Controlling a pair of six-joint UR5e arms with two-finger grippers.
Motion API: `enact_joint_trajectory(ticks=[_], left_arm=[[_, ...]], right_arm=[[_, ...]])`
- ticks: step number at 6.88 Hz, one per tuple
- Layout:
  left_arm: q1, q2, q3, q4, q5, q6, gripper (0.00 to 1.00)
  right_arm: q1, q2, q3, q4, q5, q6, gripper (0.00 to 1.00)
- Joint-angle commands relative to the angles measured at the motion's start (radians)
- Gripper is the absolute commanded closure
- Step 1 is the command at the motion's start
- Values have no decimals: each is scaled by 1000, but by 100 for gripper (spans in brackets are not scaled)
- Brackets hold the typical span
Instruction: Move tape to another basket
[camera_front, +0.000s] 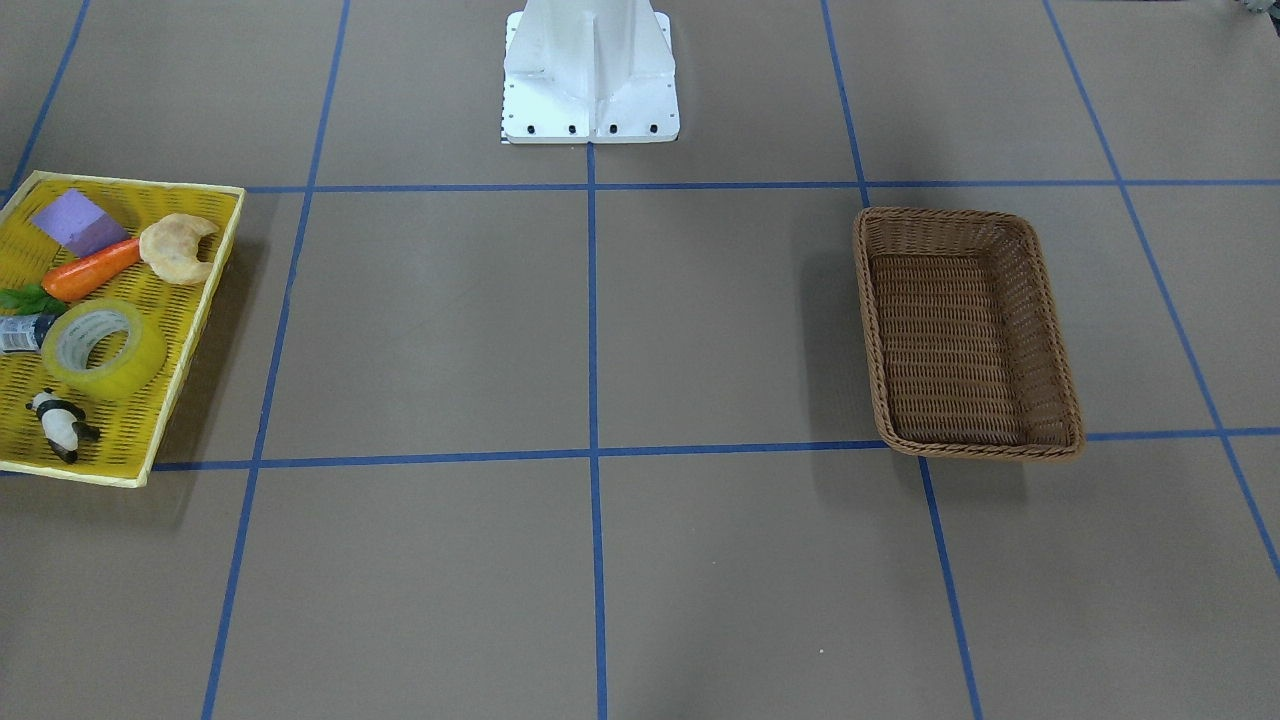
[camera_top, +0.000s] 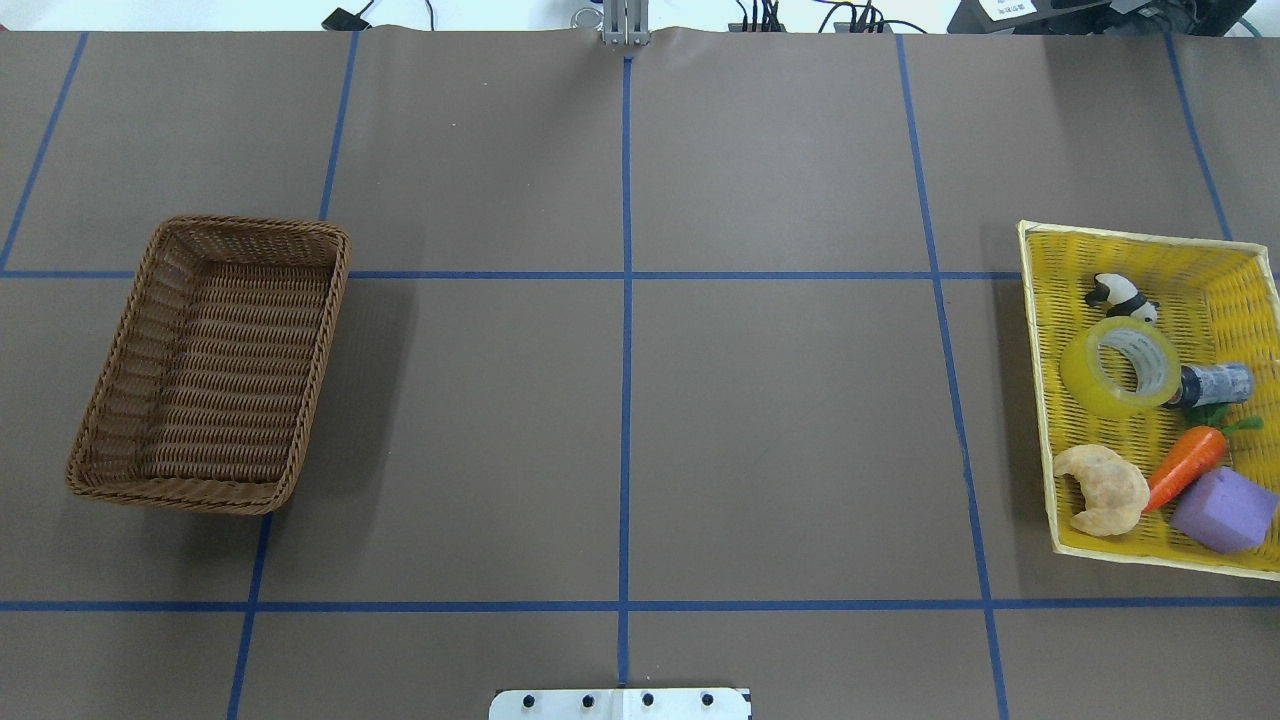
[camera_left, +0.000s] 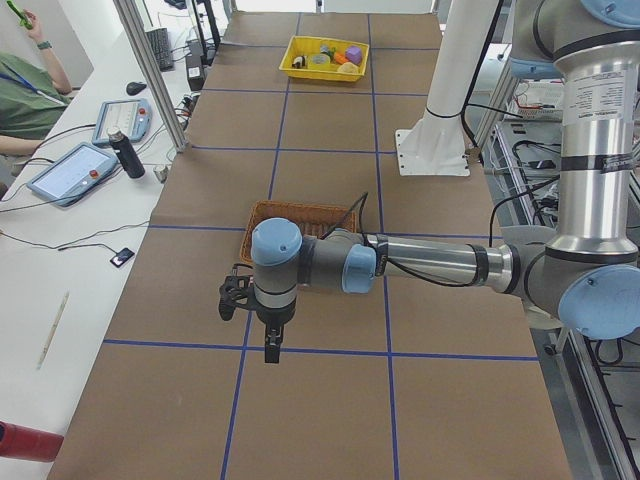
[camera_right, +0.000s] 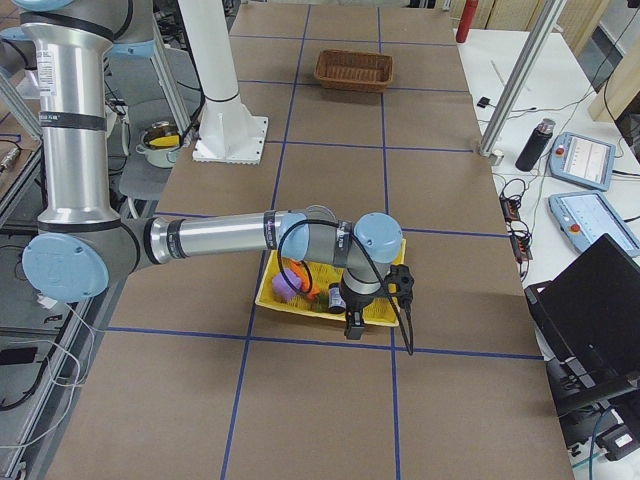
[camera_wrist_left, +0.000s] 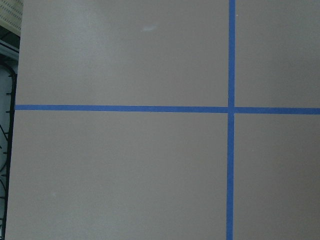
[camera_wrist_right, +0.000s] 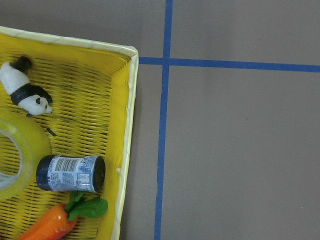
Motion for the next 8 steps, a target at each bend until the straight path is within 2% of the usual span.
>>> enact_joint_trajectory(ticks=[1,2,3,4,5,7,8], left_arm=[[6,-8,-43,0,-37,0,1],[6,-8,-52,0,-41,-6,1],[8,-14,-53,-1,-41,0,1],[8,-18,-46,-26,-38,1,1],[12,-15,-35,-58,-31,0,1],[18,-17,-17,-61,-34,-11,1],[18,-18,6,-63,-34,-3,1]], right_arm=[[-12,75,15,2,-27,-1,0],[-27,150,0,0,-15,5,0],[-61,157,6,8,17,2,0],[-73,149,23,69,99,5,0],[-102,117,15,162,133,-1,0],[-171,48,-2,434,144,-65,0],[-211,25,-3,463,147,-75,0]])
